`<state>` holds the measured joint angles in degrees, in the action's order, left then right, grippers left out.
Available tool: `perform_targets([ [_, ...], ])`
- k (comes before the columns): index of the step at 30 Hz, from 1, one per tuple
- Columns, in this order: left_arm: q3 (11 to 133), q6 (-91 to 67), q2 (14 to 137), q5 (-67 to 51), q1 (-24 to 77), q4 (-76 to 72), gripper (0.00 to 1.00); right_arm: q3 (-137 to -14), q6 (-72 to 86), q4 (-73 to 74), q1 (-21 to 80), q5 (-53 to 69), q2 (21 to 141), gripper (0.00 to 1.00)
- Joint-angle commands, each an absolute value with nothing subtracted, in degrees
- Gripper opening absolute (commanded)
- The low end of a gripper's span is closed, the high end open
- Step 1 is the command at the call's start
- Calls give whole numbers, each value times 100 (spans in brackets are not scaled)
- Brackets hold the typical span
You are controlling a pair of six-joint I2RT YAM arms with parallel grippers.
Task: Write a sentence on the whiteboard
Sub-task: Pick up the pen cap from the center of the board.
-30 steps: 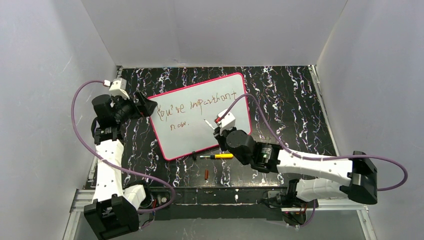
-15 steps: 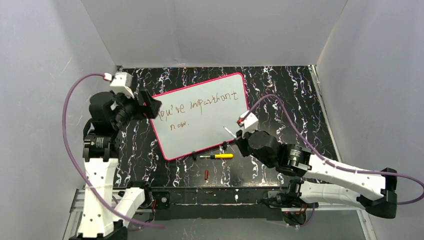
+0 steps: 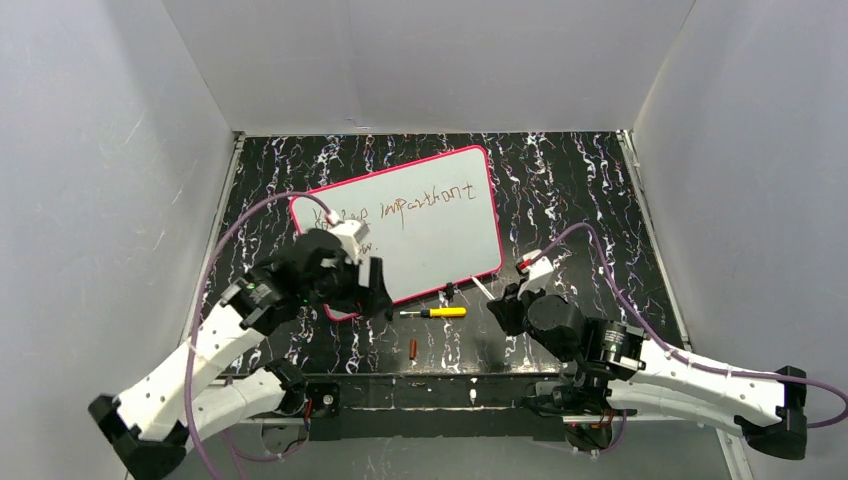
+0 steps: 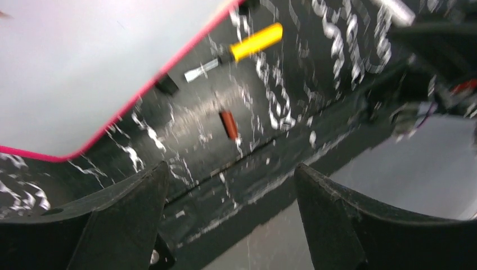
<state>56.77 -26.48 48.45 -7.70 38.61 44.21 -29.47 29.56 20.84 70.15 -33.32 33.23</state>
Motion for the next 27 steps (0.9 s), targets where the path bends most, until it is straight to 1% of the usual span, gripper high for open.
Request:
perform_targets([
  [1, 5183, -3714, 5317, 174, 5103, 4454, 79, -2391, 3246, 924, 7005, -3656, 2987, 1],
  [3, 5057, -3879, 5642, 350, 5605, 4285, 79, -2152, 3252, 438, 7005, -3773, 2879, 1],
  [5, 4980, -3963, 5964, 500, 5905, 4101, 79, -1989, 3277, 139, 7005, -3981, 2822, 1],
  [6, 4845, -4102, 6464, 409, 6136, 3661, 79, -1900, 3317, 53, 7005, -4309, 2889, 1],
  [9, 4701, -4186, 6935, 346, 6335, 3121, 78, -1953, 3336, -115, 7004, -4521, 3058, 1],
  [11, 4660, -4225, 7232, 309, 6396, 2869, 74, -2020, 3341, -98, 7005, -4597, 3160, 1],
  [14, 4697, -4251, 7574, 293, 6431, 2711, 60, -2094, 3339, -69, 7005, -4636, 3246, 1],
  [17, 4676, -4299, 7851, 320, 6438, 2683, 55, -2120, 3344, -53, 7009, -4617, 3242, 1],
  [19, 4594, -4366, 7993, 276, 6434, 2554, 47, -2097, 3342, -76, 7004, -4608, 3224, 1],
  [23, 4594, -4453, 8362, 201, 6434, 2458, 35, -2057, 3350, -146, 7005, -4602, 3194, 1],
  [27, 4572, -4498, 8407, 437, 6433, 2504, 34, -2057, 3348, -143, 7000, -4588, 3183, 1],
])
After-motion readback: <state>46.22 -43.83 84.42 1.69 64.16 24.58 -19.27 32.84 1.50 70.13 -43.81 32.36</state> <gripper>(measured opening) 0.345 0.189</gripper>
